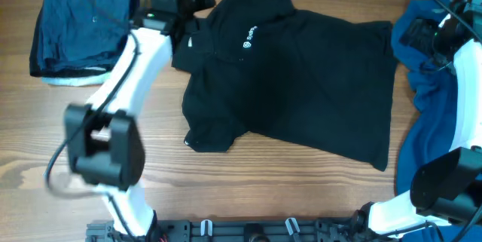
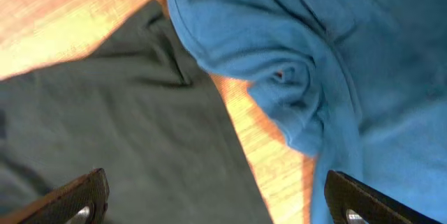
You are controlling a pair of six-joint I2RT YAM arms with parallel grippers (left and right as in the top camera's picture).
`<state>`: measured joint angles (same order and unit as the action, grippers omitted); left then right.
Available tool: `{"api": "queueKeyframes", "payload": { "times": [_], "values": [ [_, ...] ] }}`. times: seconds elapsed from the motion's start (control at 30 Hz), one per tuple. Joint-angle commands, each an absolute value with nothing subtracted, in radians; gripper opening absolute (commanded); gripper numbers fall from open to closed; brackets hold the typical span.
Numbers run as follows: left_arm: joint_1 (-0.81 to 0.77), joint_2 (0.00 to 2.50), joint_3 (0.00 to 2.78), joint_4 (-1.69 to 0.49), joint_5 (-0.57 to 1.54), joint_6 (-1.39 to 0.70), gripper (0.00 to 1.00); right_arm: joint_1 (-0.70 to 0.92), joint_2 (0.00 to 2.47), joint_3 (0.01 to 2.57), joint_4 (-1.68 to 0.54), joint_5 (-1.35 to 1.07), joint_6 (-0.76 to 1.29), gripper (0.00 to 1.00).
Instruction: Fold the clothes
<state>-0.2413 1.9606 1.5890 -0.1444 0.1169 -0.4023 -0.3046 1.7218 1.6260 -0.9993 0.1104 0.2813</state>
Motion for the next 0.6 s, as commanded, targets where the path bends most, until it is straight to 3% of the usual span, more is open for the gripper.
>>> {"api": "queueKeyframes", "payload": {
  "times": [0.0, 0.37, 0.47, 0.57],
  "values": [
    [-0.266, 2.13, 1.589, 0.007, 0.115, -0.397, 0.04, -0.306, 1.731, 1.642, -0.944, 0.131, 0.262, 1.0],
    [-0.273, 2.351, 1.589, 0.162, 0.167, -0.397, 0.04, -0.306, 1.731, 1.642, -0.924, 0.131, 0.262, 1.0],
    [-0.283, 2.35, 1.598, 0.083, 0.178, -0.325, 0.06, -0.306, 1.731, 1.642, -0.925, 0.131, 0.262, 1.0],
    [-0.293, 2.345, 1.741, -0.162, 0.193, -0.214, 0.04, -0.306, 1.731, 1.642, -0.925, 0.131, 0.262, 1.0]
  ]
}}
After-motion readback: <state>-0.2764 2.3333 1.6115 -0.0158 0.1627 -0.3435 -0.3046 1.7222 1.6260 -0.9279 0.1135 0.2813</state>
